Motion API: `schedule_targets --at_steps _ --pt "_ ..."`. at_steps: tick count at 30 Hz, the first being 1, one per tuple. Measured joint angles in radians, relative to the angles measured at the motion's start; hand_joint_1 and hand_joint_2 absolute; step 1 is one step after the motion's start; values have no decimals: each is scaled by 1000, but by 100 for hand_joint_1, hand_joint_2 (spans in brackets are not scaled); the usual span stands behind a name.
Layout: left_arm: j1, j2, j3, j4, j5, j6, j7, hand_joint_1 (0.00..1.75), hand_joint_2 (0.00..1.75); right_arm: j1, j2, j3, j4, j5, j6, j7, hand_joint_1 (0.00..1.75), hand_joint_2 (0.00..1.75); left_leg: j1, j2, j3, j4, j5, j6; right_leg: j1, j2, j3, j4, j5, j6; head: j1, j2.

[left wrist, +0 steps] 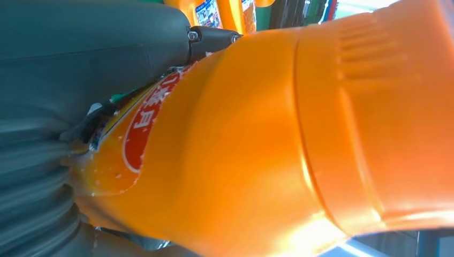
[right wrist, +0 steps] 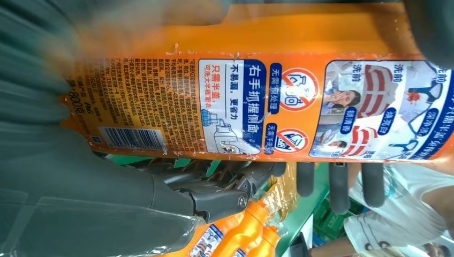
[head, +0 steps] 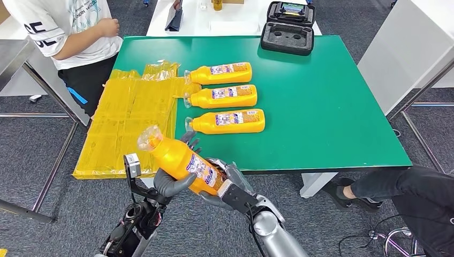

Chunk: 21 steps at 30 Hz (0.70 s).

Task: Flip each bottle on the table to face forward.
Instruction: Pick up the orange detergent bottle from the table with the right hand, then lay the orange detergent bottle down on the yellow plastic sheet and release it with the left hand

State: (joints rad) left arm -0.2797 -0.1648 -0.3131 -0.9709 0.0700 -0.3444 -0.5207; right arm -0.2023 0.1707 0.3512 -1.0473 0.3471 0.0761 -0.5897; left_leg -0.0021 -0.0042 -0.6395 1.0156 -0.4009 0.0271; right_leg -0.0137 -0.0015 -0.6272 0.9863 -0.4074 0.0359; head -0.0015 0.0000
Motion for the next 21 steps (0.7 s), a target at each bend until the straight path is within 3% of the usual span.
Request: schedule_targets --at_steps 2,3,6,7,12,21 --pt "0 0 -3 0 5 -13 0 0 175 2 0 0 0 4 3 3 171 175 0 0 0 0 0 0 0 0 0 0 0 0 0 0" --pt "0 0 -5 0 9 -19 1 14 175 4 0 0 0 6 4 4 171 175 0 0 0 0 0 0 0 0 0 0 0 0 0 0" --pt "2 -1 -8 0 21 -38 0 122 175 7 1 -1 0 9 6 5 172 175 0 0 0 0 0 0 0 0 0 0 0 0 0 0" --pt "3 -1 -8 0 23 -43 0 143 175 8 1 -1 0 9 7 5 173 175 0 0 0 0 0 0 0 0 0 0 0 0 0 0" --pt "9 -1 -9 0 22 -52 -4 174 175 11 1 -2 0 12 9 6 171 175 0 0 0 0 0 0 0 0 0 0 0 0 0 0" --pt "16 -1 -16 0 -29 -29 -18 175 175 26 1 -4 0 19 21 10 170 175 0 0 0 0 0 0 0 0 0 0 0 0 0 0"
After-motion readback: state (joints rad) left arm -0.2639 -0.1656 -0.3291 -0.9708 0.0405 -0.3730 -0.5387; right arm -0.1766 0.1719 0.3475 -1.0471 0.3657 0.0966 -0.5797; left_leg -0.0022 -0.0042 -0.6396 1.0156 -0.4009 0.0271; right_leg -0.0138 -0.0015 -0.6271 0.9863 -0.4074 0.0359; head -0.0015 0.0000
